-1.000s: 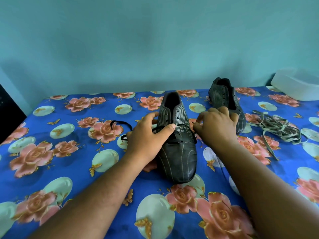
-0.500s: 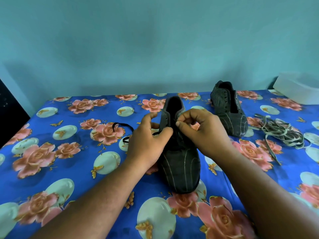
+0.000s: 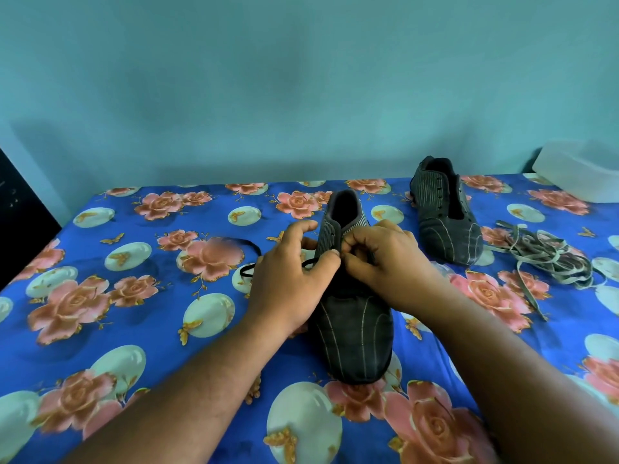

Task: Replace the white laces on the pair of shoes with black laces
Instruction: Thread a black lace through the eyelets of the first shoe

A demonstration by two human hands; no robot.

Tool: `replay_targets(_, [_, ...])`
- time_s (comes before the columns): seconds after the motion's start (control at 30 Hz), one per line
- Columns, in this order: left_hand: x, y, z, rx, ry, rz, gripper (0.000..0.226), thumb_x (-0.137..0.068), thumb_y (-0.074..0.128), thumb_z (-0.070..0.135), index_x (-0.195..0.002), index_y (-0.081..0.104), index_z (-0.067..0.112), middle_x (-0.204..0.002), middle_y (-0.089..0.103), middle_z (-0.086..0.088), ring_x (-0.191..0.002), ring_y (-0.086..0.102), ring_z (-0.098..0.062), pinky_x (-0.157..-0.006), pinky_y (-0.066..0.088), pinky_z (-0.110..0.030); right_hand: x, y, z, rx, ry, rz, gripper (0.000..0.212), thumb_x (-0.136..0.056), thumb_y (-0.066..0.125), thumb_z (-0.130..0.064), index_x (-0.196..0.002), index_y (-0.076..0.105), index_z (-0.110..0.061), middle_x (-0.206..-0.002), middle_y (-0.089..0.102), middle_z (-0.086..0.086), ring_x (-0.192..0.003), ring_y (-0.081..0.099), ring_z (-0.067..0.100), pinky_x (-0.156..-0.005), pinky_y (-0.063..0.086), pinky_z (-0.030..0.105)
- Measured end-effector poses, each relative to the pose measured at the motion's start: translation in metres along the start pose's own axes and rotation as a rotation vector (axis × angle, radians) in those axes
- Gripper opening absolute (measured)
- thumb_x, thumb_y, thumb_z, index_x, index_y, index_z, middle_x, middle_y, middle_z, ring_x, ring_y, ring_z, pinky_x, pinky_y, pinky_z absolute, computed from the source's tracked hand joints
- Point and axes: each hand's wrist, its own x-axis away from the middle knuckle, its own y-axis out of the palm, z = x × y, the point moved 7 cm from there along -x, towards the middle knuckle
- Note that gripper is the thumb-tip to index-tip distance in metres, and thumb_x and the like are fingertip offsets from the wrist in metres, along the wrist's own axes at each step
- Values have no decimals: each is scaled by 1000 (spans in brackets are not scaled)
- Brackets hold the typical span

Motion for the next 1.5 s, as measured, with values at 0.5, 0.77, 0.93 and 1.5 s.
replay_targets(0.5, [-12, -11, -2, 86, 274, 63, 19, -87, 70, 33, -98, 80, 22, -94, 76, 13, -92, 70, -5, -83, 57, -36, -1, 0, 3, -82, -24, 94, 11, -91, 67, -39, -84, 61, -44, -79, 56, -21, -92, 46, 12, -85, 45, 49])
replay_targets(0.77, [-17, -11, -15, 238, 110, 13, 6, -95, 71, 21, -94, 76, 22, -90, 77, 5, -83, 72, -17, -78, 58, -43, -5, -11, 13, -137, -15, 189, 31, -99, 43, -49, -124, 62, -45, -98, 51, -21, -103, 54, 15, -92, 47, 54])
replay_targets(0.93, [-23, -11, -24, 367, 70, -60, 8, -98, 66, 15, -100, 74, 13, -98, 78, 0, -94, 74, -16, -86, 57, -28, -7, -9, 23, -111, 9, 97, 34, -98, 37, -51, -125, 58, -50, -92, 49, -20, -102, 53, 17, -94, 46, 55])
replay_targets(1.5, [-33, -15, -35, 242, 132, -35, 23, -96, 65, 41, -119, 64, 35, -121, 64, 16, -115, 59, -6, -98, 47, -29, -8, -6, 31, -105, -1, 59, 24, -98, 38, -52, -116, 52, -58, -99, 57, -14, -104, 52, 20, -93, 46, 54])
